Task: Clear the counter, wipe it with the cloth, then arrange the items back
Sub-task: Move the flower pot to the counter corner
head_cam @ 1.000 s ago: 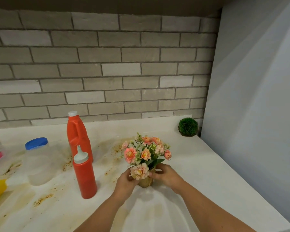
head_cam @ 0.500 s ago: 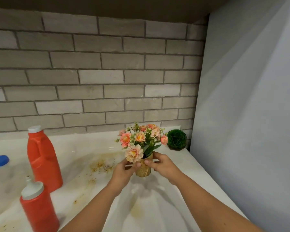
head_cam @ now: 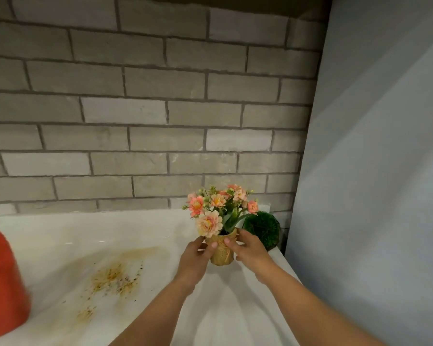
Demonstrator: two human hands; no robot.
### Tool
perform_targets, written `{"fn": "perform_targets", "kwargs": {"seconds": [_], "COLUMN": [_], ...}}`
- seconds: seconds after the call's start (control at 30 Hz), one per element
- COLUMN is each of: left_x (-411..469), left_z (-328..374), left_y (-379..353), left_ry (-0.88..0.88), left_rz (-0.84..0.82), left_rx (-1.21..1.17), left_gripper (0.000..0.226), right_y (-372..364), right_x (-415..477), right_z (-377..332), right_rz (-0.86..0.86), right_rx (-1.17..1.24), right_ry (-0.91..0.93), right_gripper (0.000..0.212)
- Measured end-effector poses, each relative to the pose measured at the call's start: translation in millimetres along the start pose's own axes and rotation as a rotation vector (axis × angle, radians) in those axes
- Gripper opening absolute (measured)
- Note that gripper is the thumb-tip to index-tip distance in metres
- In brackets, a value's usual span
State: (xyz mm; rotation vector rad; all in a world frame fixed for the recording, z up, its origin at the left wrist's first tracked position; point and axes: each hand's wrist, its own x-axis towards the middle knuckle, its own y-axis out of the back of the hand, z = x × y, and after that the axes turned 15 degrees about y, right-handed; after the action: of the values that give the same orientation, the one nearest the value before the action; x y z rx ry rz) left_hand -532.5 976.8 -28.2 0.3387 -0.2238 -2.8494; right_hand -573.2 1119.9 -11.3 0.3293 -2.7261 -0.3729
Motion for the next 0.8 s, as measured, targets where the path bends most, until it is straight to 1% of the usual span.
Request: {"fn": "perform_targets", "kwargs": {"seconds": [0.1,0.23,0.33,0.43,0.5,0.6,0.7,0.8], "left_x": [15,34,46,55,58,67,77,82], "left_z": [4,2,1,-2,-3,-10,-19,-22], "left_y": [-9,-20,-27,-32,-33,-32,-29,-29], "left_ry": [-0.008,0.022,0.052,0.085,0.117,0.16,0.172,0.179], "left_rz": [0.015,-0.021,-0.064,-0.106,-0.112,-0.117,-0.17,-0.204], "left_rx": [-0.004,0.004,0.021,-0.008,0.016,0.053,-0.01,-0.081], "left_gripper": [0.035,0.033,0.033,0.034,0.038,0.053,0.064,0.067], "right_y": [3,8,8,3,0,-6,-12,-12], "right_x": [11,27,40,50,53,53,52,52], "right_z": [12,32,47,61,69,78,84,88], "right_rz": [0.019,0.076,0.113,0.114,0.105,0.083,0.1,0.106], "right_rx": [0.066,0.192,0.231,0.267,0.26,0.208,0.198,0.147], "right_ry": [0.016,0.068,0.041,0.011,-0.008,-0.032,-0.033,-0.021], "right_gripper": [0.036,0.025,0.024,0.025,0.021,0.021,0.021,0.028]}}
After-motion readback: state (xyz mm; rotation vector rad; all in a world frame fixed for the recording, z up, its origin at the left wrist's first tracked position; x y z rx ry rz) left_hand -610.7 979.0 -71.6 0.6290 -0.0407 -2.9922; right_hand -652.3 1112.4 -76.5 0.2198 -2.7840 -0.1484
